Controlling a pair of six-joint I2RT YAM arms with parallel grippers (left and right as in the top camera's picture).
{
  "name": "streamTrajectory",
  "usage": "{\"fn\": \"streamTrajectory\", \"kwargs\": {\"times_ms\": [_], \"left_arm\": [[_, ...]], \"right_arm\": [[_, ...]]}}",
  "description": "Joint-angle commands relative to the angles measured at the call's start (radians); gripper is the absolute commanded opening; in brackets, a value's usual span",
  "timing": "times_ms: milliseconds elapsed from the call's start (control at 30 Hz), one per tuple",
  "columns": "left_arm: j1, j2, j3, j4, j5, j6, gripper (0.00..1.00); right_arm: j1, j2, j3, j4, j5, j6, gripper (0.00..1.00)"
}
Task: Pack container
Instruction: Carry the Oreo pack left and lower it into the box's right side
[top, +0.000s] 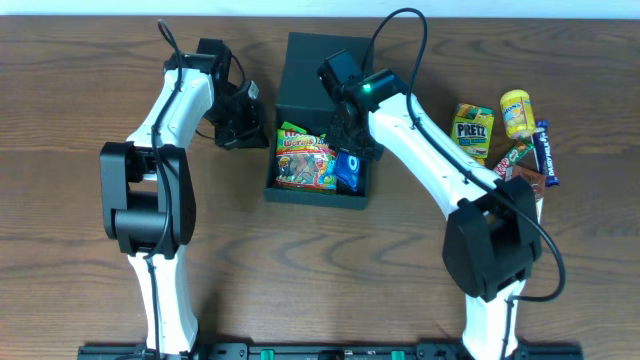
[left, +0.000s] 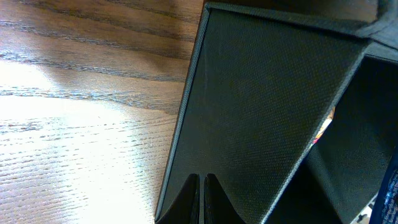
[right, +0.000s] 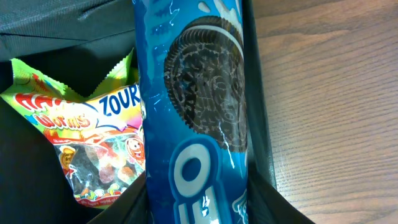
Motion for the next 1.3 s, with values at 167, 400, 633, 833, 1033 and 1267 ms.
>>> {"fn": "streamTrajectory", "kwargs": {"times_ms": [167,400,633,833,1033,1267], "left_arm": [[-0.004,-0.014,-0.006,-0.006,-0.006,0.003,0.06],[-0.004,-0.014,-0.006,-0.006,-0.006,0.003,0.06],[-0.004,-0.014,-0.006,-0.005,-0.006,0.003,0.06],[-0.004,-0.014,-0.006,-0.006,-0.006,0.003,0.06],[-0.004,-0.014,-0.006,-0.006,-0.006,0.003,0.06],[-0.004,-0.014,-0.006,-0.006,-0.006,0.003,0.06]], "right_arm": [[0.006,-0.004,-0.006,-0.004,0.020,-0.097,0.01],[0.006,-0.004,-0.006,-0.036,0.014,-0.139,0.01],[0.006,-0.004,-0.006,-0.037,0.015,-0.154,0.24],[0.004,-0.005,-0.006,-0.021,0.015,-0.166,0.86],[-0.013,-0.005,0.021,-0.001,0.015,-0.267,0.70],[-0.071,-0.021,0.118,-0.051,0.119,-0.344,0.53]]}}
